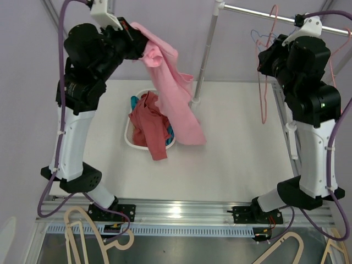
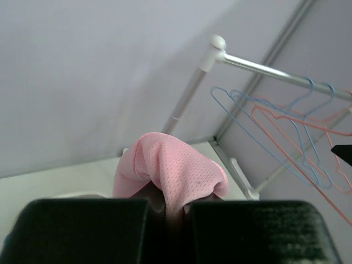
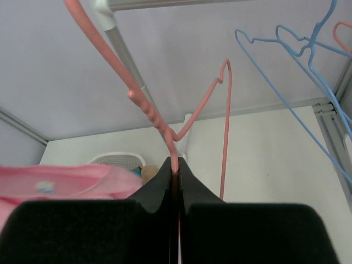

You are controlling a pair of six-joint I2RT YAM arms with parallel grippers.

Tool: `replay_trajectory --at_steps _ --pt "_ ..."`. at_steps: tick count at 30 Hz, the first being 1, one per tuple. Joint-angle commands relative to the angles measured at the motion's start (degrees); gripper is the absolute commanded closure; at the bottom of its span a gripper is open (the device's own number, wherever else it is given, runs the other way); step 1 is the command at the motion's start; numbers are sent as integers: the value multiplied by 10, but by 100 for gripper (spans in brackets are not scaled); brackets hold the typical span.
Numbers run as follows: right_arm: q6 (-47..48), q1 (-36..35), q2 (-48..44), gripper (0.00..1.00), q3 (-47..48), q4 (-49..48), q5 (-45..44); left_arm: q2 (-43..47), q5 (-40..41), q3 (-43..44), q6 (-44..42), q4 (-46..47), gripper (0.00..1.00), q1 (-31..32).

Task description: Remove the t-shirt from the hanger

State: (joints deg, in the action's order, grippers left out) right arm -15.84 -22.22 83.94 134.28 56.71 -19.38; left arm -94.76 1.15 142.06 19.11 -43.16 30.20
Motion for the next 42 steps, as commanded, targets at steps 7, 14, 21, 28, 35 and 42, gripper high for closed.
replay_trajectory --at_steps 7,14,21,28,35,42 --pt "-3 167 88 100 18 -119 237 47 37 -79 -36 56 99 -93" --pt "-17 199 155 100 55 -182 315 46 35 -229 -25 112 99 -119" --pt "-17 204 205 100 83 -209 312 20 38 -412 44 160 99 -138" --pt "-16 207 220 100 43 -228 287 -65 11 -500 85 135 99 -140" --pt "-5 203 209 100 0 -233 276 -94 -31 -586 116 176 99 -140" --pt "6 186 159 100 -93 -259 247 -85 -41 -629 115 197 76 -140"
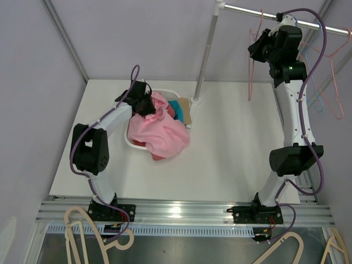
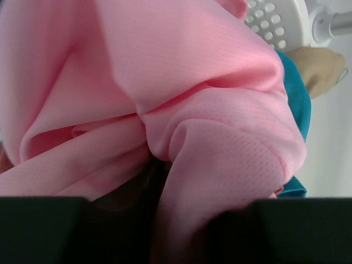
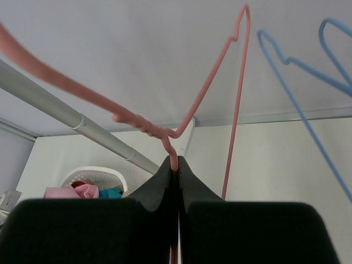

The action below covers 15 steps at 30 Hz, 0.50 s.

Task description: Remove the t-shirt from the hanger

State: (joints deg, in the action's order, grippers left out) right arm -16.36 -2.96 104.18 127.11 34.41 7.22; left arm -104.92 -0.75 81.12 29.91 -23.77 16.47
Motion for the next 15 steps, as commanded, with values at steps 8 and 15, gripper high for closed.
replay_trajectory --at_steps 8,15 --pt "19 -10 -57 84 -25 -37 -26 83 -6 -22 7 21 1 -3" --pt "35 -13 -64 31 37 1 -49 212 82 33 -12 -17 0 7"
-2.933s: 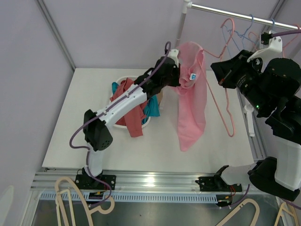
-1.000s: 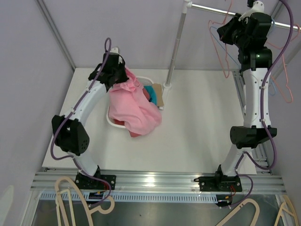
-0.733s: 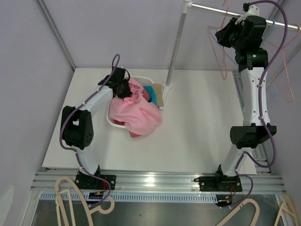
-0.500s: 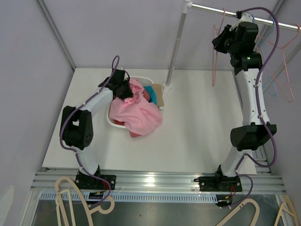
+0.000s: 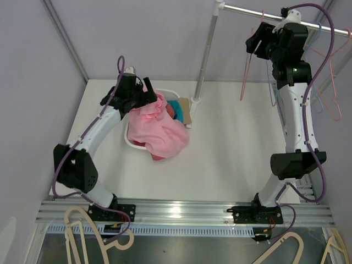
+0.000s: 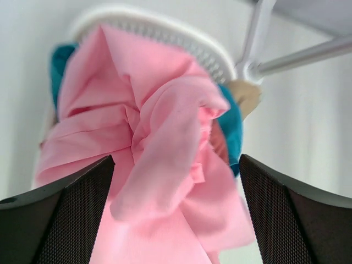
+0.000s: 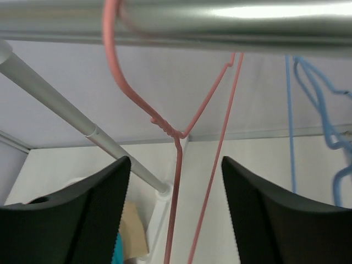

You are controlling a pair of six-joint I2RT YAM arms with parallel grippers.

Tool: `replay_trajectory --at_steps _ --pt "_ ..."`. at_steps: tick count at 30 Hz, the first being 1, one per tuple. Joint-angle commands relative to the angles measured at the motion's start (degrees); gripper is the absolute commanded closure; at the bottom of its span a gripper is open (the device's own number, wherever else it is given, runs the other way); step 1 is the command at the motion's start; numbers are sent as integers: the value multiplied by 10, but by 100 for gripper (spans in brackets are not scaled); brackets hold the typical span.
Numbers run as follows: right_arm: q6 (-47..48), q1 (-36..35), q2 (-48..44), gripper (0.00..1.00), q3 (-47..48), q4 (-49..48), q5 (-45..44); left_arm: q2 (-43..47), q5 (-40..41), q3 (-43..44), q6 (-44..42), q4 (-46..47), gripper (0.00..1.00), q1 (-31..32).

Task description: Remove the t-shirt from the hanger

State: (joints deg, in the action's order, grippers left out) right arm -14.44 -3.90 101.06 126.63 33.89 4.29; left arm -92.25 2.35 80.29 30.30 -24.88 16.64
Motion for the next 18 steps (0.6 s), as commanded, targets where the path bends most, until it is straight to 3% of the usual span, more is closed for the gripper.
replay_trajectory --at_steps 1,3,4,10,14,18 --pt "24 -7 -39 26 46 11 -35 119 63 45 -22 -5 0 7" --pt "33 -19 -57 15 39 21 -66 151 66 47 -29 -10 0 13" --pt "37 -20 -81 1 18 22 -75 181 66 45 -34 -10 0 14" --pt "13 -31 -214 1 -129 20 -99 284 31 -55 -21 67 1 23" --pt "11 -44 -332 1 -229 2 -144 305 42 -62 -15 86 0 37" --pt "5 -45 -367 0 -269 22 -202 308 48 -57 -11 84 0 55"
